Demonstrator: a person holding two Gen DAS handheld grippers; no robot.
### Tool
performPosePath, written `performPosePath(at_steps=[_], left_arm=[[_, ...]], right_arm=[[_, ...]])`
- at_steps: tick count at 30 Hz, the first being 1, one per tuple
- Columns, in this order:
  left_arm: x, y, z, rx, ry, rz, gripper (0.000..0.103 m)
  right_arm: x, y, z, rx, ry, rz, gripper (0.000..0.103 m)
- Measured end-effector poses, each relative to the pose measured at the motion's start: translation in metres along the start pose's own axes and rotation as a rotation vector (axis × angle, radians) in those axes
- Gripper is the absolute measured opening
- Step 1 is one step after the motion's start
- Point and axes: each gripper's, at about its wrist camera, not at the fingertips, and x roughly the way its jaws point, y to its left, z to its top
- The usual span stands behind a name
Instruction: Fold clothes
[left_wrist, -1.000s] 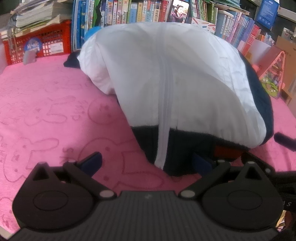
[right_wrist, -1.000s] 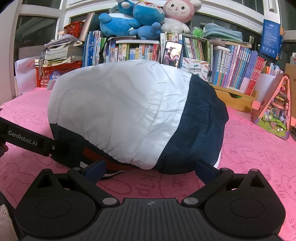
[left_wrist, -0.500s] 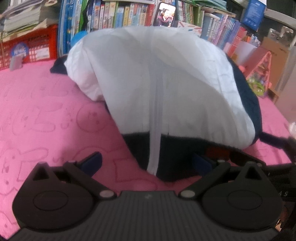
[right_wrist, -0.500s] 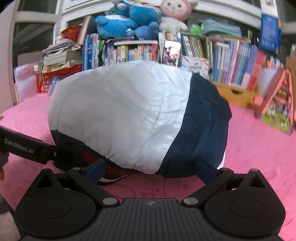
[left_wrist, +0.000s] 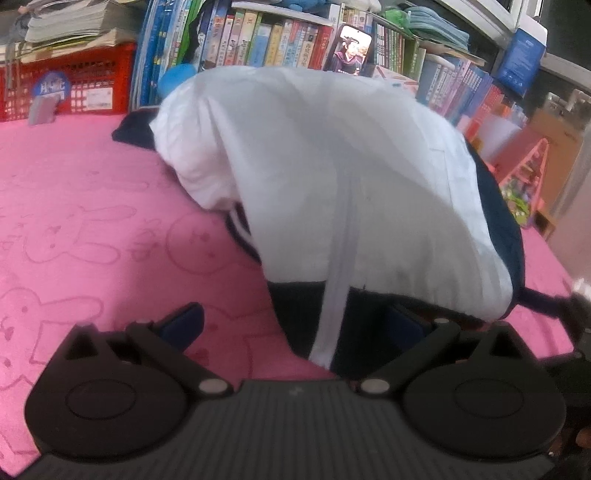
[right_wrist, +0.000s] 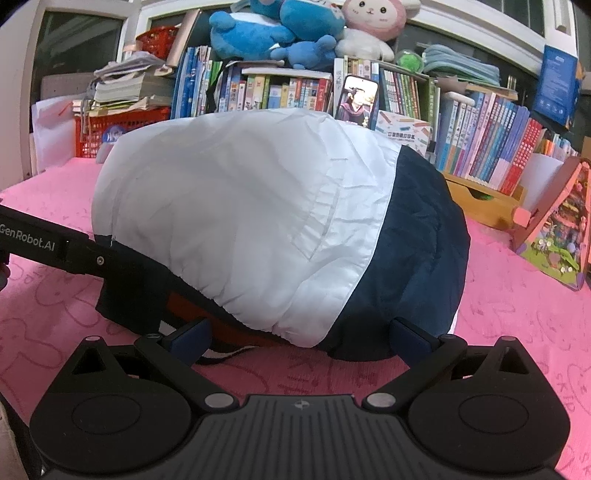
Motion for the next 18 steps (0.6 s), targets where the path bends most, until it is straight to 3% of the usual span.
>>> performPosePath(at_steps=[4,7,11,13,15,18], left_arm=[[-0.003,-0.001,0.001,0.034,-0.009,0.021,0.103],[-0.002,-0.002,0.007,0.089,-0.005,0.035,0.103],[0.0,-0.005,0.018,0.188,-0.024,0.11,0.103],[0.001,-0.004,0.024,0.204,-0.033,0.122,0.103],[0.006,-0.004,0.03,0.209,-0.026,0.109,0.103],[0.024,-0.008,0.035,0.231,-0.009,0.087,0.103]], right_arm=[[0.007,0.005,0.006,-0.129,-0.006,0.019,0.103],[0.017,0.002,0.017,-0.32,-0.038,0.053,0.103],[0.042,-0.017,0.051,-0.423,-0.065,-0.028,0.103],[0.063,-0.032,0.072,-0.42,-0.08,-0.099,0.103],[0.092,-0.053,0.092,-0.379,-0.047,-0.111,0.103],[0.125,-0.084,0.113,-0.19,0.013,-0.138,0.103]])
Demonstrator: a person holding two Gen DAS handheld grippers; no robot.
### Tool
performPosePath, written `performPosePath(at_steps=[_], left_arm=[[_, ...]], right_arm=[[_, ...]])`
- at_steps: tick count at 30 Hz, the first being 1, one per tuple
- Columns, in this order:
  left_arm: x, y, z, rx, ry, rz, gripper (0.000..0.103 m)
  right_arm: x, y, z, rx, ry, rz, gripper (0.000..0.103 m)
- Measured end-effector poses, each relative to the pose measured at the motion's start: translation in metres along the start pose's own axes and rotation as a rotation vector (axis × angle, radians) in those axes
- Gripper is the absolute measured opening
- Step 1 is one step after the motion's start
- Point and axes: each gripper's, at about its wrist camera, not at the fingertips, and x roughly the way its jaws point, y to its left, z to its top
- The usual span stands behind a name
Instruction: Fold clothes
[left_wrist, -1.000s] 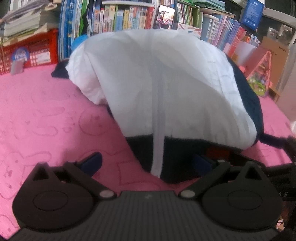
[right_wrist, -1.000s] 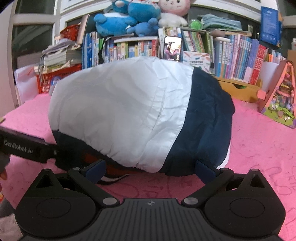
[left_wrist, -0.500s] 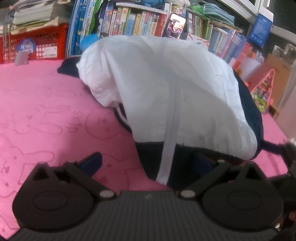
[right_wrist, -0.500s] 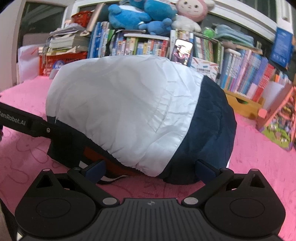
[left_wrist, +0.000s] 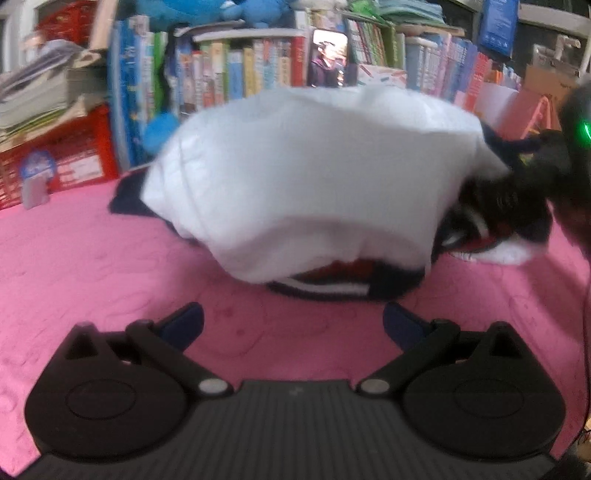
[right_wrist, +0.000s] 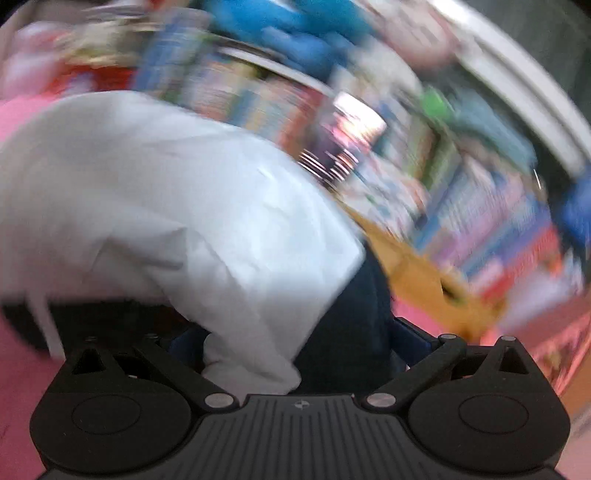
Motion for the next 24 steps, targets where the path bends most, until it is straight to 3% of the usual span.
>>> performPosePath(at_steps=[3,7,9,11,14,19,21,23,24], left_arm=[[0.02,0.001,0.018,-0.003,-0.018,0.056,0.103],[0.035,0.008,0.055,-0.028,-0.092,0.103,0.103],[0.041,0.012,0.072,-0.029,-0.117,0.12,0.103],[0.048,0.015,0.084,-0.022,-0.123,0.14,0.103],[0.056,0.018,0.097,-0.015,-0.123,0.151,0.103],[0.043,0.019,0.11,-0.034,-0.17,0.132,0.103],[0.035,0.02,0.111,-0.018,-0.192,0.136,0.103],[0.027,0.022,0.111,0.0,-0.21,0.148,0.103],[0.023,0.024,0.11,0.001,-0.217,0.151,0.103]], right_arm=[[-0.01,-0.02,-0.004,0.141,-0.045,0.029,0.103],[-0.038,-0.037,-0.017,0.167,-0.141,-0.011,0.103],[-0.057,-0.038,-0.028,0.084,-0.209,-0.061,0.103],[-0.076,-0.016,-0.043,-0.092,-0.279,-0.072,0.103],[-0.092,0.028,-0.065,-0.347,-0.312,-0.077,0.103],[-0.083,0.07,-0.07,-0.442,-0.289,-0.015,0.102],[-0.074,0.059,-0.059,-0.36,-0.271,-0.049,0.093],[-0.064,0.044,-0.047,-0.26,-0.251,-0.091,0.065],[-0.064,0.032,-0.04,-0.19,-0.248,-0.083,0.06]])
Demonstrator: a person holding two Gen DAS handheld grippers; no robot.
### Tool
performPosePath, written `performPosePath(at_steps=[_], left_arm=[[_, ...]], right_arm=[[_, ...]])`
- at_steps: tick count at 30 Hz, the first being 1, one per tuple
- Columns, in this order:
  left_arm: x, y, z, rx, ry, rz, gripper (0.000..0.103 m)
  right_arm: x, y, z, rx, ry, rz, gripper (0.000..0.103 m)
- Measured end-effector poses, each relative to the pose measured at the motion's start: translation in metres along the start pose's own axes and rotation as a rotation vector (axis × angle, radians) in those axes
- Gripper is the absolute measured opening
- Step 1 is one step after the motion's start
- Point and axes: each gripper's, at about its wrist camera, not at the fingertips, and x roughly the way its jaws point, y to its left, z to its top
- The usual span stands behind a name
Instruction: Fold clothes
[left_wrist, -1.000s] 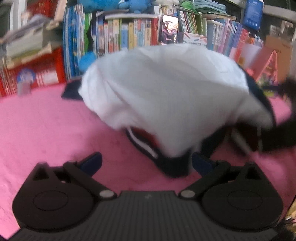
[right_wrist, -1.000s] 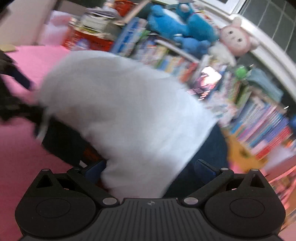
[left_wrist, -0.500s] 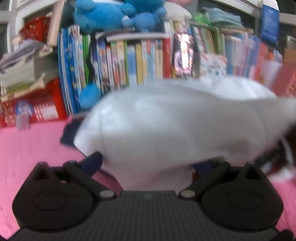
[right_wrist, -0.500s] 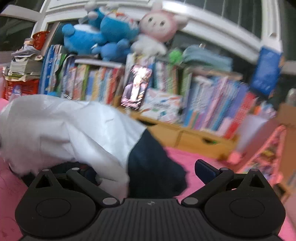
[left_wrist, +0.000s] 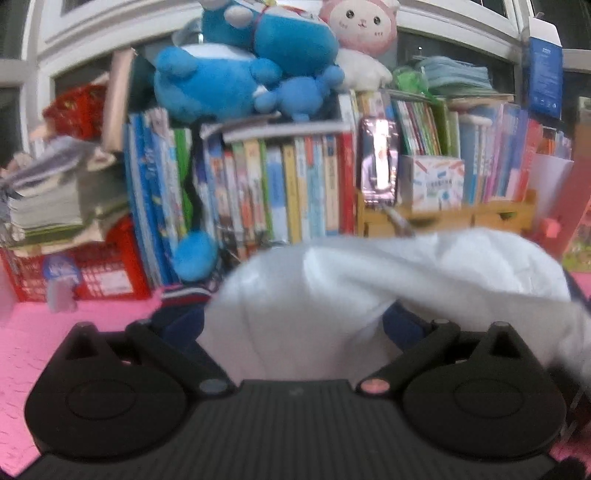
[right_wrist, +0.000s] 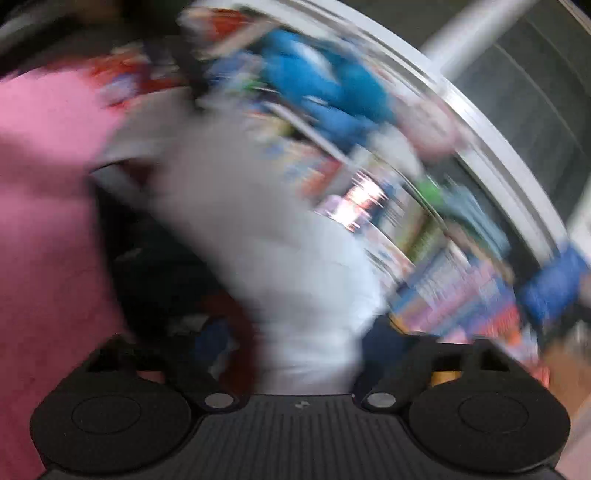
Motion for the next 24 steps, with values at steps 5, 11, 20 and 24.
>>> performPosePath(at_steps=[5,11,20,24], left_arm=[[-0.005,0.01,-0.002,-0.033,-0.084,0.0,0.103],[0.056,0.017,-0.008,-0.079,0.044,-0.006,0.103],[0.106,0.01,-0.015,-0.016,0.095,0.015,0.103],[0.119,0.016,-0.016,-0.044,0.126,-0.005,0.103]], right_arm=[[-0.01,-0.057,0.007,0.238,-0.064,-0.083,0.061],[0.036,-0.111,-0.007,0.68,0.143,0.101,0.067],[-0.073,0.023,-0.002,-0.202,-0.262,0.043,0.087],[-0.064,0.088,-0.01,-0.483,-0.251,0.191,0.093]])
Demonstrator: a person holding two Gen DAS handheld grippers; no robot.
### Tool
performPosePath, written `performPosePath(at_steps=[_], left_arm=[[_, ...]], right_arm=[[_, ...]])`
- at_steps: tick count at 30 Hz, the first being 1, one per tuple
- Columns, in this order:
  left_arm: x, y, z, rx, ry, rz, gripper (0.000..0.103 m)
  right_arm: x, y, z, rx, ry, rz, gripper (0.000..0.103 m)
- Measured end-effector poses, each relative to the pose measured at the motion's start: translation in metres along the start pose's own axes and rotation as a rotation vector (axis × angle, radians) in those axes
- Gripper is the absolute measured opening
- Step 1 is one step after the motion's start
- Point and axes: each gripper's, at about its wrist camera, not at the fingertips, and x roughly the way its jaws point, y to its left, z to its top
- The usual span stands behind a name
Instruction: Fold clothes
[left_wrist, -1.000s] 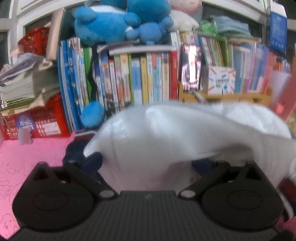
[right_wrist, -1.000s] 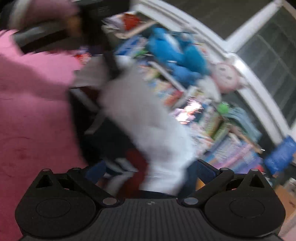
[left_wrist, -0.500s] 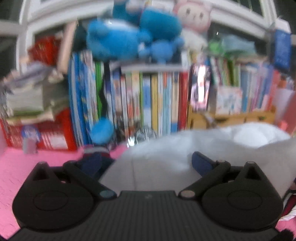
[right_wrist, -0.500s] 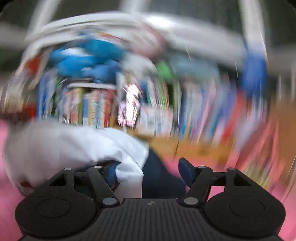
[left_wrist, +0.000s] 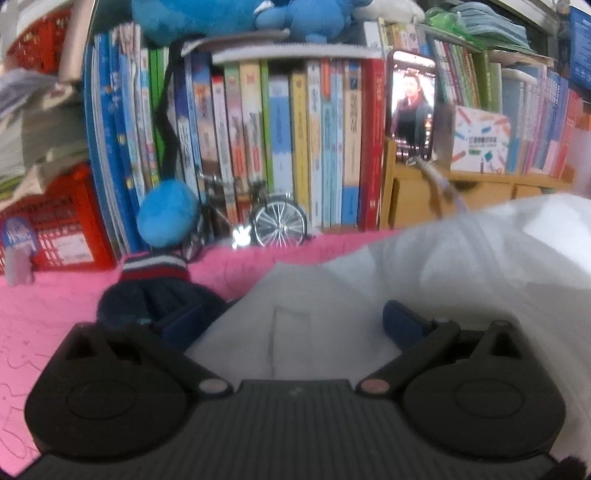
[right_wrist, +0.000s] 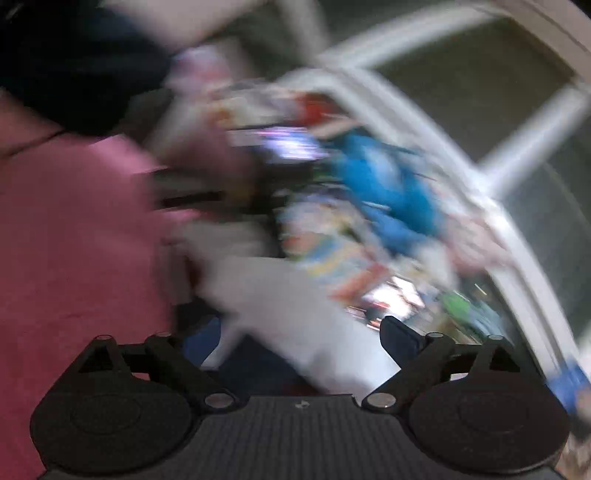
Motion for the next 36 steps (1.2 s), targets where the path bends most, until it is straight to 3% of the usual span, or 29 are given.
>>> performPosePath(at_steps=[2,5,7,11,14,18,22,25,28,33,36], left_arm=[[0.006,0.003,0.004,-0.01,0.016,-0.012,0.103],[0.011,0.007,0.011,-0.023,0.023,-0.016,0.103],[0.008,0.008,0.013,-0.02,0.012,-0.018,0.103],[-0.014,0.014,0.009,0.004,-0.043,-0.042,0.103],[-0.046,0.021,0.003,0.029,-0.121,-0.046,0.103],[-0.101,0.023,-0.011,0.091,-0.247,-0.052,0.103],[-0.159,0.004,-0.046,0.214,-0.346,-0.084,0.103],[-0.176,-0.015,-0.065,0.312,-0.328,-0.129,0.103],[-0.167,-0.039,-0.079,0.383,-0.258,-0.145,0.103],[-0.121,-0.06,-0.076,0.38,-0.221,-0.011,0.103],[-0.102,-0.048,-0.061,0.311,-0.216,0.092,0.103]], right_arm=[[0.026,0.012,0.0,-0.049,0.053,0.08,0.093],[0.066,0.005,0.0,0.014,0.139,0.115,0.092],[0.08,0.0,-0.003,0.02,0.162,0.071,0.088],[0.082,-0.021,-0.002,0.133,0.133,-0.016,0.06],[0.073,-0.039,0.0,0.243,0.081,-0.074,0.053],[0.065,-0.064,0.001,0.409,0.053,-0.078,0.052],[0.062,-0.097,-0.002,0.636,0.033,-0.029,0.052],[0.059,-0.119,-0.006,0.783,0.006,0.01,0.052],[0.057,-0.134,-0.008,0.865,-0.017,0.025,0.052],[0.042,-0.137,-0.005,0.866,-0.044,0.008,0.053],[0.035,-0.134,-0.005,0.833,-0.039,-0.025,0.056]])
